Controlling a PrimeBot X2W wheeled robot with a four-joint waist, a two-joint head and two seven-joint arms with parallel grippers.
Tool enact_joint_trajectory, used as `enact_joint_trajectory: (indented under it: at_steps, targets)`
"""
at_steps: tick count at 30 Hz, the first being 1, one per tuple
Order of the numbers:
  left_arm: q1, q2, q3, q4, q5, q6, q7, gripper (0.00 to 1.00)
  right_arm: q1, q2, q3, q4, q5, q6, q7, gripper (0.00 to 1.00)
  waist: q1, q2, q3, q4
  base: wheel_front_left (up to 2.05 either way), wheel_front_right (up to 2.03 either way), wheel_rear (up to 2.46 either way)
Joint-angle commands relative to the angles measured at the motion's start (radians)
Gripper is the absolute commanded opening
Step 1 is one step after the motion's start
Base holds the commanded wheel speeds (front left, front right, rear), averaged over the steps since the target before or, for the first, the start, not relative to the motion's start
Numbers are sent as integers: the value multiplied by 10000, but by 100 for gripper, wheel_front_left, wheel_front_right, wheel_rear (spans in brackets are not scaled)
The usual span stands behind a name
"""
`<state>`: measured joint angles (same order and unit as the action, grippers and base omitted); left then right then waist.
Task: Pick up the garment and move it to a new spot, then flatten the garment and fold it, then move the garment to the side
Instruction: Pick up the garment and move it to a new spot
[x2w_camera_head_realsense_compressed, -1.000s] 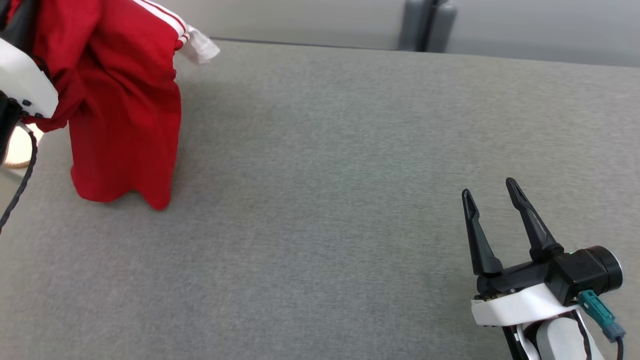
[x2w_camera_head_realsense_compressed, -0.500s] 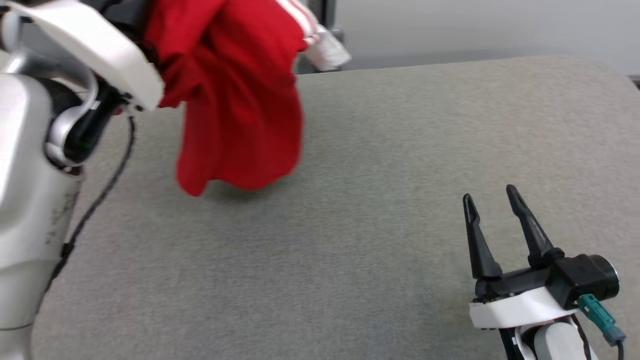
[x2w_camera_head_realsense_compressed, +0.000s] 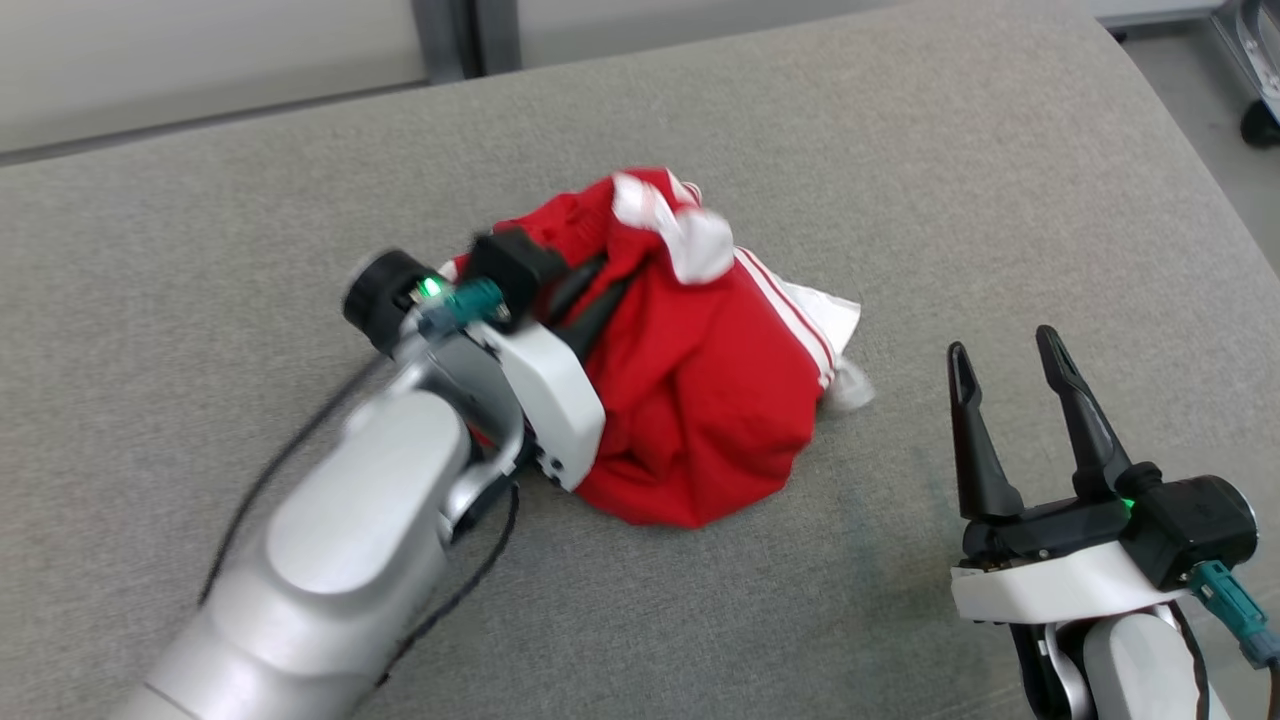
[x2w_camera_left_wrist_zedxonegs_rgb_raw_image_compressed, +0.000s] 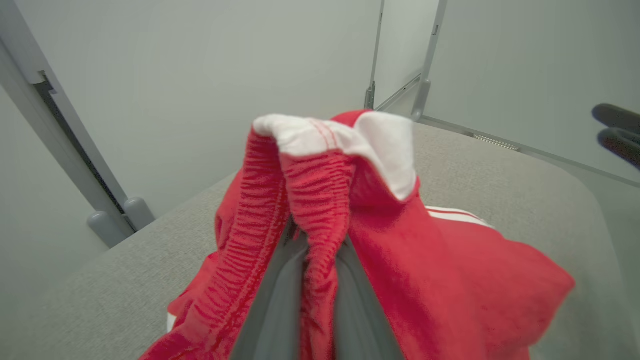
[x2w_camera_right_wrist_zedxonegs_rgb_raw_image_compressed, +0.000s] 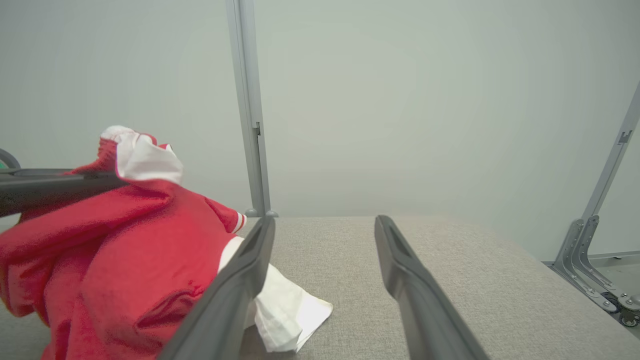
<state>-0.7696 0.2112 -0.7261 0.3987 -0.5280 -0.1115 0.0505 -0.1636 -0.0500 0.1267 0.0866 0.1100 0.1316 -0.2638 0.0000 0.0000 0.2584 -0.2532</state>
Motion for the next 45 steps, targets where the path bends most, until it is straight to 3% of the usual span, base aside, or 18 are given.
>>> enact_joint_trajectory:
  at_steps: [1, 3, 4, 5, 6, 7, 8, 14, 19, 24, 26, 30, 37, 45]
  targets:
    - [100, -135, -195, 448, 349, 133, -483, 0, -91, -11, -77, -30, 20, -17, -10, 100, 0, 0, 386, -311, 0, 0, 0]
    - [321, -424, -493, 1171, 641, 205, -1096, 0, -119, -11, -141, -63, 16, -19, -12, 100, 0, 0, 473, -326, 0, 0, 0]
    - [389, -559, -583, 1491, 745, 253, -1381, 5, -118, -11, -173, -65, 7, -17, -12, 100, 0, 0, 490, -319, 0, 0, 0]
    - [442, -718, -661, 1799, 809, 266, -1642, 42, -104, -10, -218, -67, -10, -17, -12, 100, 0, 0, 492, -297, 0, 0, 0]
    - [466, -872, -738, 2058, 826, 271, -1857, 52, -73, -10, -261, -62, -38, -19, -12, 100, 0, 0, 477, -260, 0, 0, 0]
    - [451, -1006, -783, 2300, 842, 280, -2089, 95, -39, -12, -307, -45, -68, -17, -12, 100, 0, 0, 444, -206, 0, 0, 0]
    - [431, -1108, -828, 2504, 889, 322, -2315, 100, -8, -10, -346, -14, -89, -19, -10, 100, 0, 0, 396, -146, 0, 0, 0]
    - [438, -1436, -977, 2952, 931, 448, -2947, 100, 211, -13, -352, 105, -202, -19, -12, 100, 0, 0, -115, 193, 0, 0, 0]
    - [1156, -1453, -503, 2137, 778, 875, -3149, 100, 559, -16, -432, 132, -292, -19, -10, 100, 0, 0, -849, 538, 0, 0, 0]
    - [2986, -989, 816, 193, 811, 1571, -3148, 100, 1038, -14, -500, 93, -424, -19, -12, 100, 0, 0, -1501, 987, 0, 0, 0]
    - [4385, -860, 1876, -957, 728, 1907, -3153, 100, 1392, -17, -541, 120, -534, -19, -10, 100, 0, 0, -1898, 1272, 0, 0, 0]
    - [6275, -871, 3173, -2175, 1069, 2119, -3150, 100, 1774, -19, -669, 129, -605, -19, -12, 100, 0, 0, -2291, 1637, 0, 0, 0]
    - [7618, -1178, 3496, -2525, 2301, 1686, -3152, 100, 1971, -18, -537, 180, -601, -19, -10, 100, 0, 0, -2493, 2045, 0, 0, 0]
    - [5663, -1473, 2583, -996, 2842, 673, -3116, 100, 1572, -139, -385, 80, -524, -19, -11, 100, 0, 0, -1946, 1671, 0, 0, 0]
